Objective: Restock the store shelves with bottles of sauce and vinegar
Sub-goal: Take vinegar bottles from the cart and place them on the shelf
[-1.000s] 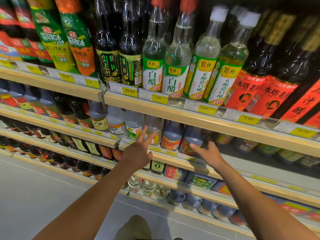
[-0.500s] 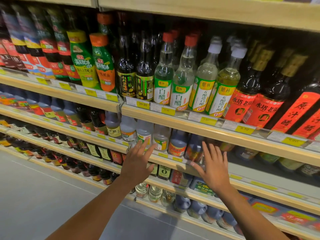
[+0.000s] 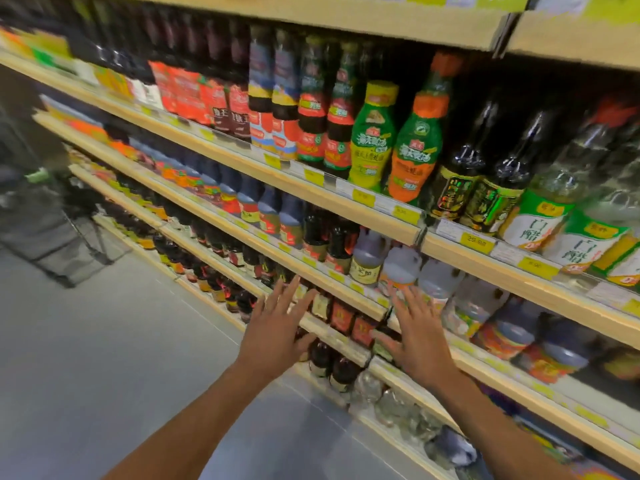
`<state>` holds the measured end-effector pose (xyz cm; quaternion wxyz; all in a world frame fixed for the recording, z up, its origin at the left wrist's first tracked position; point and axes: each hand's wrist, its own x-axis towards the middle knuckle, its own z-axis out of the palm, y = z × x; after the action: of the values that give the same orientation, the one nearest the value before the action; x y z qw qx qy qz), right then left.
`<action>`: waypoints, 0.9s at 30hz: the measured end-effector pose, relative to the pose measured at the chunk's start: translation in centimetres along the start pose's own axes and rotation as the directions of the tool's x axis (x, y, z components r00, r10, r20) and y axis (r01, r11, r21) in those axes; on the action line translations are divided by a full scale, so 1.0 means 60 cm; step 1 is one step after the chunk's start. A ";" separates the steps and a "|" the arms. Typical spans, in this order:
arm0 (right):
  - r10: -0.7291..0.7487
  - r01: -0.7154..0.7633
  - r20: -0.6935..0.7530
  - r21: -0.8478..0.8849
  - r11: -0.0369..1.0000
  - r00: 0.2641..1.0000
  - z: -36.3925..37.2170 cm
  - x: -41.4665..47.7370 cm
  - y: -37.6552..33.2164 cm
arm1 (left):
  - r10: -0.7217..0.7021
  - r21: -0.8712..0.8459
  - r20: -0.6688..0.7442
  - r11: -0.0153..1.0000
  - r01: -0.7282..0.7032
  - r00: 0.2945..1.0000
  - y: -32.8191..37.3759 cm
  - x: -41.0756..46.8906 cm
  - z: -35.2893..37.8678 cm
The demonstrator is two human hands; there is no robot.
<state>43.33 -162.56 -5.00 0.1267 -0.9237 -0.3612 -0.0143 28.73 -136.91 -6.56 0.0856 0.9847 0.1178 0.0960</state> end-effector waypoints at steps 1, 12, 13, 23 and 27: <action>-0.016 0.016 0.003 0.062 0.998 1.000 0.007 0.023 -0.040 | -0.015 -0.015 -0.011 1.000 0.014 1.000 -0.035 -0.011 -0.018; -0.307 0.310 -0.067 0.362 0.879 0.949 0.050 0.238 -0.423 | -0.281 -0.093 -0.170 0.959 0.268 0.945 -0.377 -0.108 -0.160; -0.327 0.328 -0.069 0.372 0.868 0.943 0.057 0.258 -0.449 | -0.309 -0.097 -0.173 0.950 0.296 0.935 -0.402 -0.111 -0.160; -0.504 0.453 -0.003 0.443 0.774 0.864 0.177 0.509 -0.664 | -0.529 -0.188 -0.185 0.846 0.498 0.828 -0.647 -0.077 -0.150; -0.577 0.492 0.022 0.496 0.715 0.816 0.213 0.634 -0.751 | -0.626 -0.210 -0.198 0.779 0.591 0.754 -0.755 -0.037 -0.168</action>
<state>40.39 -102.34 -2.78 0.3042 -0.7175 -0.6154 0.1183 14.75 -92.59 -5.84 0.1620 0.8633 0.4355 0.1972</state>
